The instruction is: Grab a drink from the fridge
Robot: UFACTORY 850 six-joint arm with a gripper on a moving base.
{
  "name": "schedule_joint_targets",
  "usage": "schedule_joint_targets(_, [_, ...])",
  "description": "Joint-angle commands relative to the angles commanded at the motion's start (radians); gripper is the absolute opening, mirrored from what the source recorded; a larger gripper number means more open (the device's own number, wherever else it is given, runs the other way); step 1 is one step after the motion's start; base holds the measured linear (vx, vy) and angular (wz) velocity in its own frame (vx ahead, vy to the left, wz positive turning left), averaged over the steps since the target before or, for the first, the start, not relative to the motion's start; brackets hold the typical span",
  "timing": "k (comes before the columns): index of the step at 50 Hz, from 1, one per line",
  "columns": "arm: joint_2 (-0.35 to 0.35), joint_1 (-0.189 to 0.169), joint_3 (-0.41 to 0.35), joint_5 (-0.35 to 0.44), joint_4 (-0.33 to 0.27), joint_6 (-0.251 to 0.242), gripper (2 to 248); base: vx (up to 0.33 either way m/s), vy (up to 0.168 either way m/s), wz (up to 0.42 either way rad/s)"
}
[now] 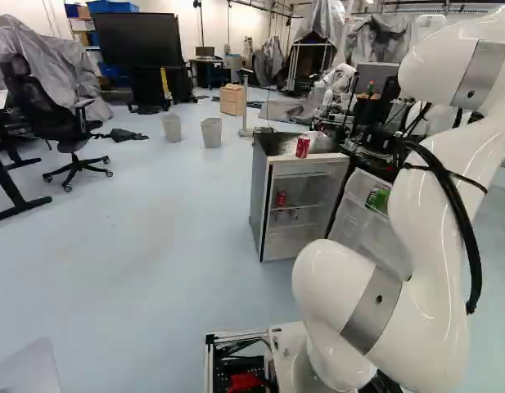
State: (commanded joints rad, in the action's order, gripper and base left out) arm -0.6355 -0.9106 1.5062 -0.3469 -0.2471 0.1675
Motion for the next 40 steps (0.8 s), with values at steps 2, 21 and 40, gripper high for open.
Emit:
schedule_joint_targets(2, [-0.004, 0.0, 0.001, -0.001, 0.0, 0.0, 247, 0.0, 0.0, 0.0])
schedule_joint_targets(21, [-0.006, -0.002, -0.005, -0.003, 0.0, 0.0, 247, 0.0, 0.0, 0.0])
schedule_joint_targets(40, [0.026, -0.005, -0.051, -0.003, 0.0, 0.0, 247, 0.0, 0.0, 0.0])
